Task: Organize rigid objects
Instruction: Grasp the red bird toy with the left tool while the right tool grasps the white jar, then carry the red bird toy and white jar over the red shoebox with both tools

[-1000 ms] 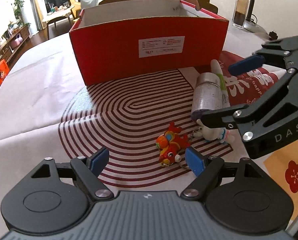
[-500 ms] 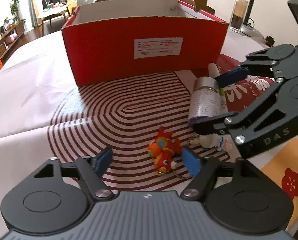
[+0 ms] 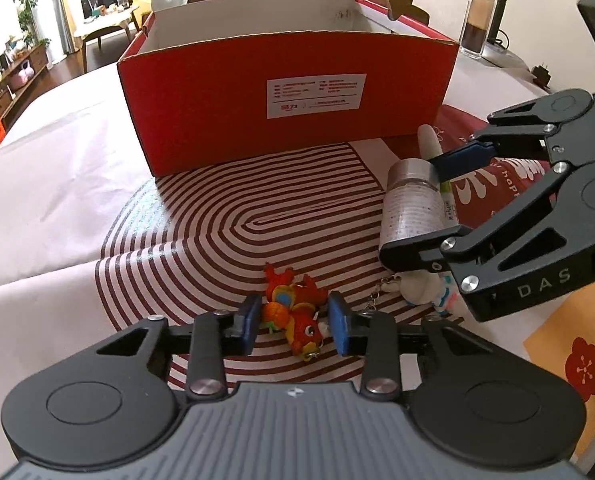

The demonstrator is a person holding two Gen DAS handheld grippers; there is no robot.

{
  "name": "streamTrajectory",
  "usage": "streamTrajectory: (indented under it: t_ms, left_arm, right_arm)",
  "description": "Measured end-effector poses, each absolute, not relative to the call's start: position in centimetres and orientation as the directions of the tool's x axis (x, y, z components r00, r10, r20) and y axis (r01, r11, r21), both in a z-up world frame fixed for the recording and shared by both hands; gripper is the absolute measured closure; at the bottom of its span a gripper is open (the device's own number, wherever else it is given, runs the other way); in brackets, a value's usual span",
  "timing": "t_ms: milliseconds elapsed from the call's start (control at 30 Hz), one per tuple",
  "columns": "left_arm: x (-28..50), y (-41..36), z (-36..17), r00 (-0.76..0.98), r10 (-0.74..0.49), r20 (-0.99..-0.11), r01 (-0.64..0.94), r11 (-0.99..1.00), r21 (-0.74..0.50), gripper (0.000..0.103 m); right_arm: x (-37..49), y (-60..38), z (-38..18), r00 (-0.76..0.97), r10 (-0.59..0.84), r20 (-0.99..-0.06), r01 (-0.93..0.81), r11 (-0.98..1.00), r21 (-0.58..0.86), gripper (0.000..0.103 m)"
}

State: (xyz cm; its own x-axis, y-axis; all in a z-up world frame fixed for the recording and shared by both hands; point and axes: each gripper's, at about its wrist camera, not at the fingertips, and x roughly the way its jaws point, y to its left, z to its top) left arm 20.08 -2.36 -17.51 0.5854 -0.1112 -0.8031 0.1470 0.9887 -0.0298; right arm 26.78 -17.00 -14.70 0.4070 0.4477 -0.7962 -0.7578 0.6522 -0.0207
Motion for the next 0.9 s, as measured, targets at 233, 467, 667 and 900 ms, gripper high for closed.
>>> streamTrajectory:
  t_ms: [233,467,667,900]
  left_arm:
    - [20.3,-0.5,-16.7,0.571,-0.125,-0.812,0.081,0.992,-0.095,0.068]
    - [20.2,1.7,-14.1,0.581,-0.141,-0.801,0.012,0.986,-0.165,0.068]
    - [20.6,2.9,-10.9,0.615,-0.145,-0.775,-0.01,0.981,-0.191,0.069]
    - [21.9,3.7,-6.5,0.68,-0.141,-0.72,0.012,0.984,-0.18,0.072]
  right_arm:
    - [26.6,-17.7,-13.1,0.428,0.469,-0.773,-0.718,0.695,0.024,0.028]
    - [26.1,-18.0,-10.1,0.465,0.477,-0.746,-0.685,0.727,0.038,0.028]
    - [26.3,-17.9,-7.0,0.495,0.481,-0.724,-0.663,0.748,0.044,0.028]
    - [27.5,-17.9,-4.2,0.541,0.476,-0.694,-0.642,0.767,0.026,0.028]
